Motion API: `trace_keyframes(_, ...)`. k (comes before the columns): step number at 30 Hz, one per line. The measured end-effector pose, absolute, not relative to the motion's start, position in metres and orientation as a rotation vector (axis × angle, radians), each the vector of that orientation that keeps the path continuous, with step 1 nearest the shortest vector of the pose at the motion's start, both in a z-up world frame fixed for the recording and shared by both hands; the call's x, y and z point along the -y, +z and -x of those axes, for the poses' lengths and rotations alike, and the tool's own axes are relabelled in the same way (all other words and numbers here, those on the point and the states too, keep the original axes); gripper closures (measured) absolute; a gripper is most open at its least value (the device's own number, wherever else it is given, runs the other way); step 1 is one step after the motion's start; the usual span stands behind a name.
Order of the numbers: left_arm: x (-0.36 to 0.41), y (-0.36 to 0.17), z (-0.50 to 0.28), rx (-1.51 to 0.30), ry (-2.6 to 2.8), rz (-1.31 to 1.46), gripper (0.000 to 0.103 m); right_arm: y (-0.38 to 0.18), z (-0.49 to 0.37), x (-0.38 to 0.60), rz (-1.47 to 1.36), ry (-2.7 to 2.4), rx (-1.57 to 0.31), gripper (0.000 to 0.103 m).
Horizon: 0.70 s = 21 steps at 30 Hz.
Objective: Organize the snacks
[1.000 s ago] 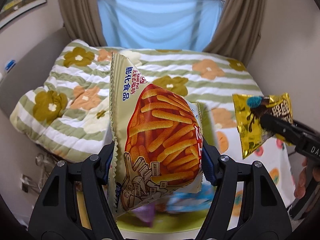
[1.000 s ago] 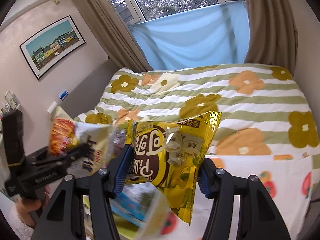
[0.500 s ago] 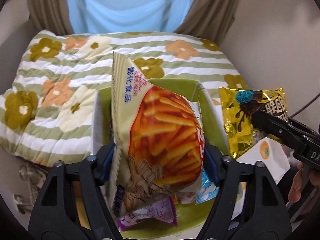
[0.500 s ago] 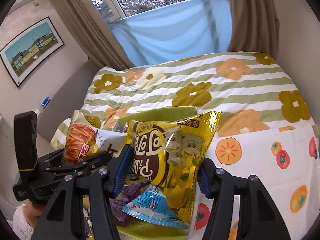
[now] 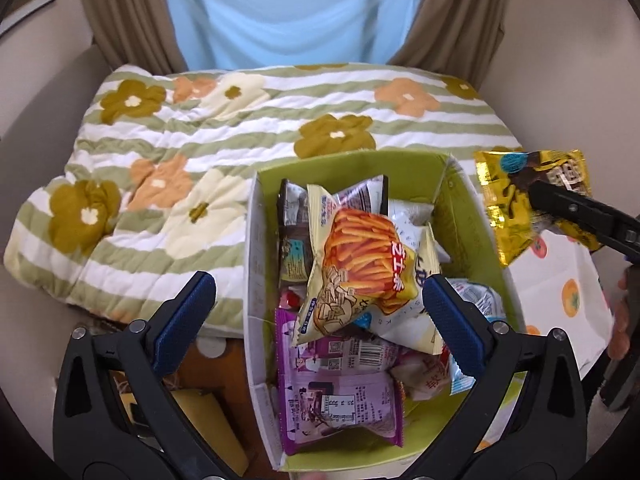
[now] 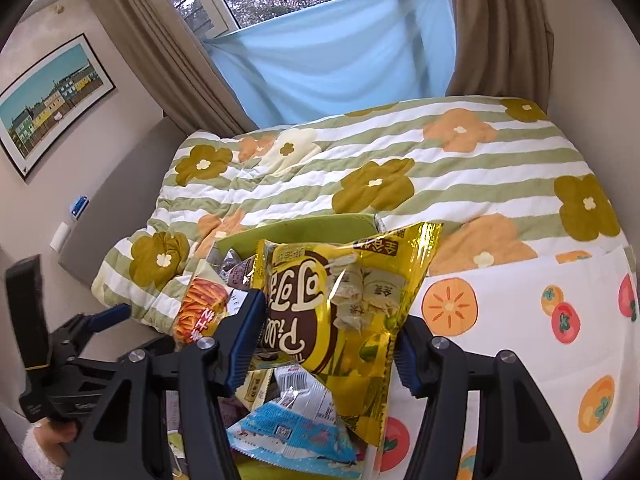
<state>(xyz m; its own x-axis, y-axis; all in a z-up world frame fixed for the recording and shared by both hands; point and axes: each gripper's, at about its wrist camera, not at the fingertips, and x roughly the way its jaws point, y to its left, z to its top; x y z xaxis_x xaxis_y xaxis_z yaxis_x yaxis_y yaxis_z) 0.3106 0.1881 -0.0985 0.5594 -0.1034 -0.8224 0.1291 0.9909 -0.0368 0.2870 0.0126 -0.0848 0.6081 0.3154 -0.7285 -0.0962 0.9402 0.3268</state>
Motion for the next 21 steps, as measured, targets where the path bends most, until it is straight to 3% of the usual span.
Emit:
trace_keyframes(11, -0.197, -0.087, -0.314, -0.926, -0.114, 0.007, 0.0, -0.092, -0.344, -0.031, -0.234, 0.222, -0.898, 0.047)
trace_keyframes(13, -0.198, -0.085, -0.313, -0.919, -0.117, 0.009, 0.0, -0.094, -0.352, -0.033, -0.252, 0.214, -0.876, 0.037)
trace_keyframes(14, -0.198, -0.084, -0.312, -0.918, -0.115, 0.008, 0.0, -0.095, -0.357, -0.035, -0.261, 0.207, -0.861, 0.011)
trace_keyframes(15, -0.197, -0.085, -0.311, -0.919, -0.112, 0.008, 0.0, -0.096, -0.358, -0.035, -0.261, 0.197, -0.853, 0.0)
trace_keyframes(21, -0.199, -0.094, -0.296, -0.93, -0.114, 0.018, 0.0, -0.093, -0.33, -0.038, -0.189, 0.159, -0.823, 0.0)
